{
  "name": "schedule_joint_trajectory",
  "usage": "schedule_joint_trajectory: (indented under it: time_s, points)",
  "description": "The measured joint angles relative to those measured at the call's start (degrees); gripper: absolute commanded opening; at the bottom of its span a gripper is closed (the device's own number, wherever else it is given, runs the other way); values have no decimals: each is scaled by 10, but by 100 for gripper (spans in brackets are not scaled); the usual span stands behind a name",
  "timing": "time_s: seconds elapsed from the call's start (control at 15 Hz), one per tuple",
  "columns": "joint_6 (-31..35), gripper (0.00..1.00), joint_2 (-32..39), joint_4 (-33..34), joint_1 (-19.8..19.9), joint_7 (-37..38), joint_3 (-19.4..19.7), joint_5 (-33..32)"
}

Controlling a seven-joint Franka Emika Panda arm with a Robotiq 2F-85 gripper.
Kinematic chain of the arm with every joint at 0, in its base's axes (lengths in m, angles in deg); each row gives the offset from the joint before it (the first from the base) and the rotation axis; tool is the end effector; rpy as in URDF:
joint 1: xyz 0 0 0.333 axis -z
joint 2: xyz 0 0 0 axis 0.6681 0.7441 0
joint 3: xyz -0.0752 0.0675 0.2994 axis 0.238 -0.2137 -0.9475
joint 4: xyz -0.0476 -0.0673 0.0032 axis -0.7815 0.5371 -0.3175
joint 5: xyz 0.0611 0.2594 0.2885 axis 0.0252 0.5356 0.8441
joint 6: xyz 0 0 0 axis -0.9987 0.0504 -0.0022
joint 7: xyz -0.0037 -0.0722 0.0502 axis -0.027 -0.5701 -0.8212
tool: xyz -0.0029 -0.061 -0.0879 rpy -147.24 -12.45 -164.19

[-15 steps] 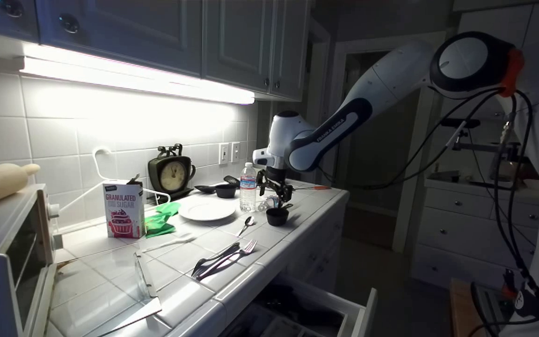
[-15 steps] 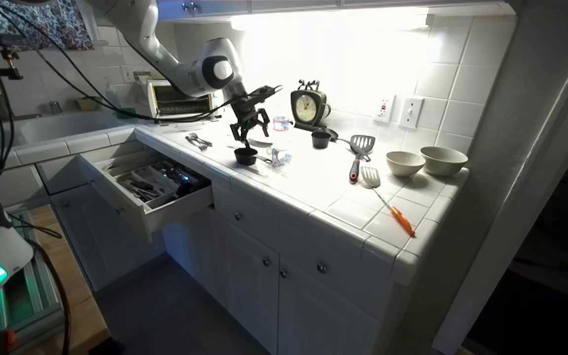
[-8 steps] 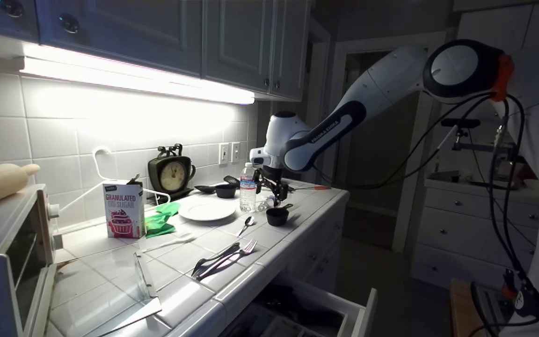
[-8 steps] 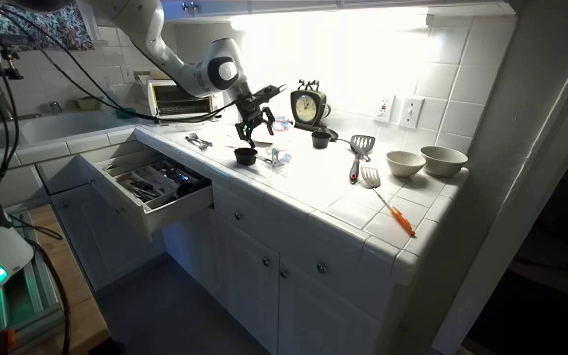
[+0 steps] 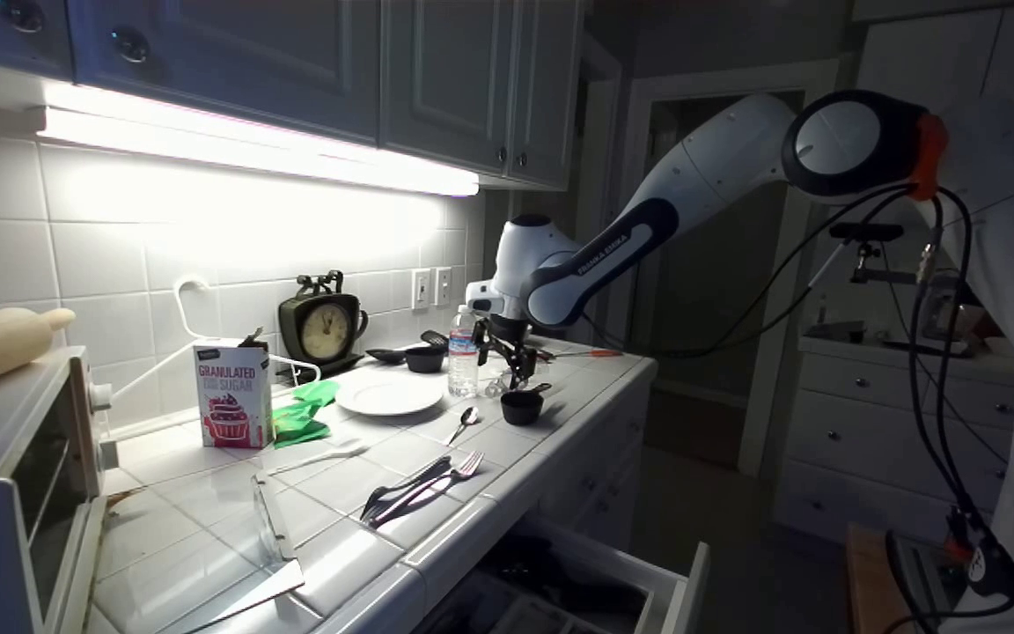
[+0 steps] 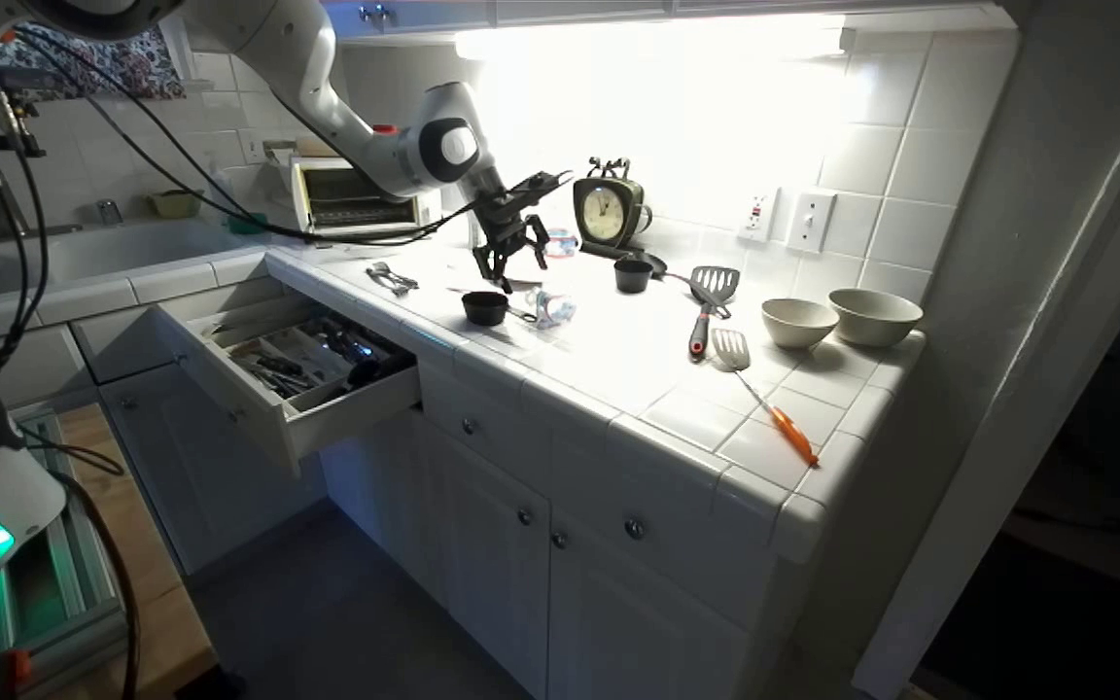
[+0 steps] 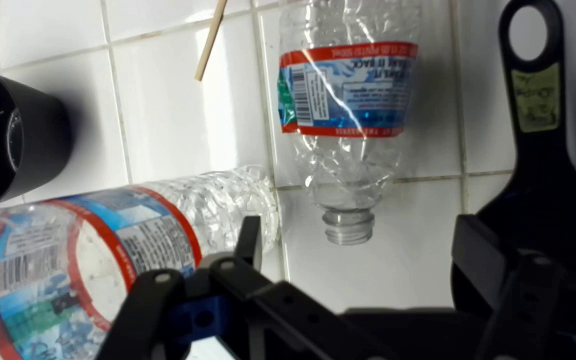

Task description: Place the water bottle on the right upright.

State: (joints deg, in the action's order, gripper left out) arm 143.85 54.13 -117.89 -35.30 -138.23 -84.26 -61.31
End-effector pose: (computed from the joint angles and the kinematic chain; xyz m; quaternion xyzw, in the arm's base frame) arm 0.7148 -0.0632 0.2908 0.7278 0.6540 0.0311 0.2042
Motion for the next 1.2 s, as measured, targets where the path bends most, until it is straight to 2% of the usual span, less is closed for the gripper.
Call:
schedule_joint_trajectory:
  time_s: [0.87,1.2]
  points:
    - [0,93,27,29,-2,6,0,0]
    - [0,88,36,34,-4,6,0,0]
